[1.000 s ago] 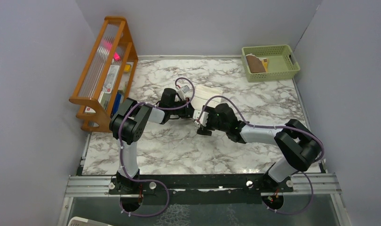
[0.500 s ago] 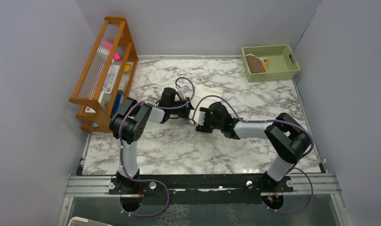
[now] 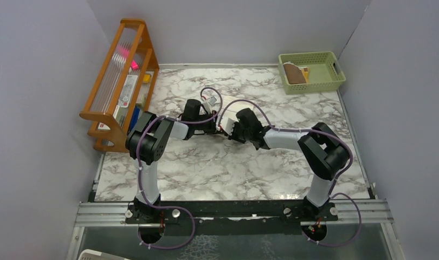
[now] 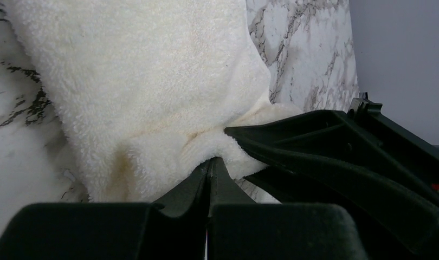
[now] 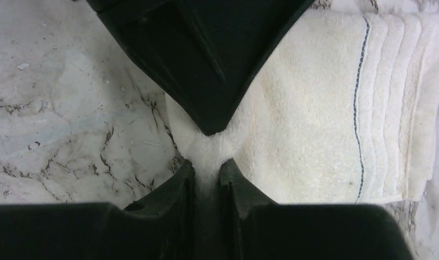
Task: Roll the towels
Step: Roll the towel at the center of the board.
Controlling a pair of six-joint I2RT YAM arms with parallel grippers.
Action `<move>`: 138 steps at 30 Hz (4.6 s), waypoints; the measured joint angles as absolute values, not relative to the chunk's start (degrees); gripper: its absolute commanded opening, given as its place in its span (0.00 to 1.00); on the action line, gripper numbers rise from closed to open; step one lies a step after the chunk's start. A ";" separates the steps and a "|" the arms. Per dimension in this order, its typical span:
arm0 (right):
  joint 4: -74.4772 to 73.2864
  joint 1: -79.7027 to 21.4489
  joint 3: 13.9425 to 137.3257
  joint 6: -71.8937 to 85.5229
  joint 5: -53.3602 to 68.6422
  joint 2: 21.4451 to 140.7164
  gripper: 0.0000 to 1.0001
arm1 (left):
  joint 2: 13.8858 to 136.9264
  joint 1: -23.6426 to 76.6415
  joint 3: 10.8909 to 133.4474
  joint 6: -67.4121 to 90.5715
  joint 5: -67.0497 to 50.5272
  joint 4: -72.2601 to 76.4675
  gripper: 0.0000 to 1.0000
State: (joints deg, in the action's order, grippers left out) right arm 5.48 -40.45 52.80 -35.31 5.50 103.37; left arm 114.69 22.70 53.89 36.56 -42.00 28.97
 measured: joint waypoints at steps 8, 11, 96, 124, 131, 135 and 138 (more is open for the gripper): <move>-2.55 -38.50 58.22 -27.31 12.16 104.14 0.01 | 109.01 18.13 53.74 37.34 -41.30 23.92 0.00; -7.66 -37.87 61.47 -21.47 17.56 104.22 0.01 | 103.22 15.03 53.74 37.19 -40.34 21.65 0.00; 25.12 -41.39 45.43 -25.61 -3.27 90.83 1.00 | 104.92 22.74 44.58 33.91 -36.60 26.35 0.00; 13.17 -55.96 41.95 -23.42 -14.76 85.84 0.93 | 105.03 22.74 45.82 33.93 -35.90 24.43 0.00; 8.16 -57.10 44.31 -24.34 -14.48 95.13 0.88 | 105.03 22.74 46.39 33.65 -35.38 23.27 0.00; 7.77 -56.99 46.50 -24.34 -14.33 97.06 0.77 | 105.03 22.72 46.48 33.43 -35.38 22.98 0.00; 7.40 -56.88 47.35 -24.27 -14.04 97.95 0.67 | 105.03 22.72 46.81 33.21 -35.38 22.37 0.00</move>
